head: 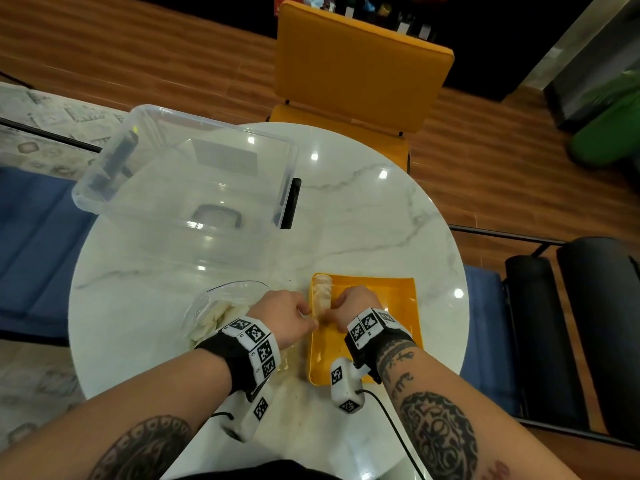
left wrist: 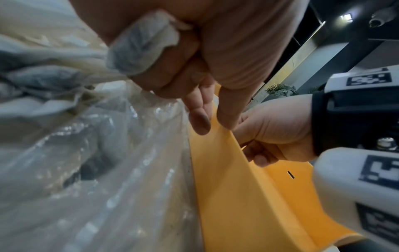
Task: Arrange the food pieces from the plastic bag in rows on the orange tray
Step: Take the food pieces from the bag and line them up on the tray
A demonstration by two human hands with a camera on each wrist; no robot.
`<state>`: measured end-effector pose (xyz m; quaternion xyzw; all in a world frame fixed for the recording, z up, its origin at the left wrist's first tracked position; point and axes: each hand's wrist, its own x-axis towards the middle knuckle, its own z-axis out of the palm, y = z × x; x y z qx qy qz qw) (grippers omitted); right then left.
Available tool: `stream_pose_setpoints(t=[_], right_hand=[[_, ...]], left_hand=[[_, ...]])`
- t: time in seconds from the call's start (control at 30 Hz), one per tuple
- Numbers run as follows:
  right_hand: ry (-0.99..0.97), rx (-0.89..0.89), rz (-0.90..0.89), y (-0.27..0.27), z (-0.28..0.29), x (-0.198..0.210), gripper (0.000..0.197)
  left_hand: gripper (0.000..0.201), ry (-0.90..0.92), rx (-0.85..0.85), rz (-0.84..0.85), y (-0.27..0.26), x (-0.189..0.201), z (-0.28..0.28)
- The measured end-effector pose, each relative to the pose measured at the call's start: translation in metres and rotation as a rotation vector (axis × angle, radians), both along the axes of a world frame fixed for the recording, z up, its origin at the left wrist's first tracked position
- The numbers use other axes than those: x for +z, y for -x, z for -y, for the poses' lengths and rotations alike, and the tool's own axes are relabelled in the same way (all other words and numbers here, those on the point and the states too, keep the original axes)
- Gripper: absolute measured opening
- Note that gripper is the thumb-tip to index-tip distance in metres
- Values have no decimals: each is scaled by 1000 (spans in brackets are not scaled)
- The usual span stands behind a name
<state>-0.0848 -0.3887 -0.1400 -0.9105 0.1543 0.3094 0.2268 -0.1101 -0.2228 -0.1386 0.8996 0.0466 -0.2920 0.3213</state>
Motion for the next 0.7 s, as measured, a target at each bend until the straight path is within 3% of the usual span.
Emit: stream_pose_setpoints(t=[0.27, 0.33, 0.43, 0.53, 0.6, 0.7], right_hand=[[10, 47, -37, -1, -2, 9, 40], [-9, 46, -3, 3, 3, 19, 38], [-165, 95, 128, 14, 8, 39, 20], [-450, 126, 146, 38, -4, 63, 23], [-539, 96, 166, 49, -15, 66, 32], [-592, -24, 272, 56, -22, 65, 20]], left_hand=[[22, -5, -10, 62, 2, 9, -2], [32, 75, 55, 116, -1, 18, -3], [50, 504, 443, -10, -9, 34, 0], [59, 932, 790, -120, -17, 50, 5], [60, 1085, 878, -168, -20, 63, 10], [53, 1193, 881, -214, -18, 79, 18]])
